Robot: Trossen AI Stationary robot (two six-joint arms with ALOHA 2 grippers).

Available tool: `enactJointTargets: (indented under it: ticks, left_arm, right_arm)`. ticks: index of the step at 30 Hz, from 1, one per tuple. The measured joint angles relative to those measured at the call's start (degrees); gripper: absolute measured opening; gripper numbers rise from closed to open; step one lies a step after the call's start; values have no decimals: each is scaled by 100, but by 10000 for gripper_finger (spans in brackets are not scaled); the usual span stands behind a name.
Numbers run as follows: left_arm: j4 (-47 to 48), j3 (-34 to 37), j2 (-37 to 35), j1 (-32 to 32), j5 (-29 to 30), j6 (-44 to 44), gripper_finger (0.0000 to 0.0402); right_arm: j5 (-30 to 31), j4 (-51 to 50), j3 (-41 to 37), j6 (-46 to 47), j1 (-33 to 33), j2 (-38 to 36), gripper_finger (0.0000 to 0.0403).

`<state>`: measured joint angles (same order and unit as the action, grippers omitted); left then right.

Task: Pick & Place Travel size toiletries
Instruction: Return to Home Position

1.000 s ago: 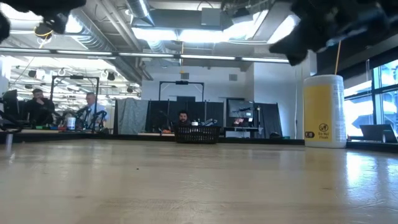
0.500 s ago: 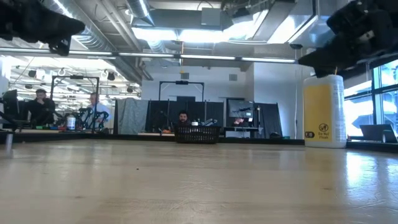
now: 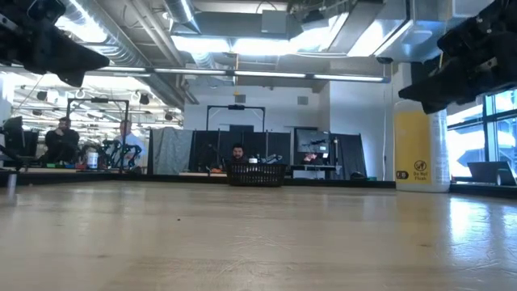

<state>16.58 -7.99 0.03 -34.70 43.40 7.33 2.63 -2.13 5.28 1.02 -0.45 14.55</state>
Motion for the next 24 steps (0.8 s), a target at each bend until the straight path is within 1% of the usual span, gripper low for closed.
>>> enactJointTargets:
  ticks: [2, 6, 9, 11, 14, 16, 18, 21, 24]
  left_arm:
    - [12, 0, 15, 0, 71, -2, 2]
    - [17, 0, 15, 0, 482, -191, 2]
    - [18, 0, 17, 0, 490, -345, 2]
    - [43, 0, 17, 0, 319, -352, 2]
    - [45, 0, 17, -2, 258, -358, 2]
    - [47, 0, 17, -2, 276, -357, 2]
    - [45, 0, 17, -2, 293, -351, 2]
    - [43, 0, 17, -2, 295, -358, 2]
    - [43, 0, 17, -2, 295, -358, 2]
  right_arm:
    - [268, -77, 2, -22, 0, -22, 0]
    - [803, -409, -2, -217, 0, -22, 0]
    - [834, -682, -22, -189, 0, -20, 0]
    - [717, -691, -90, -149, 0, -20, 0]
    - [636, -641, -98, -146, 1, -22, 0]
    - [683, -653, -98, -140, 0, -24, 0]
    - [839, -644, -98, 55, 0, -26, 1]
    - [879, -645, -98, 434, 0, -26, 14]
    - [855, -645, -98, 438, 0, -26, 32]
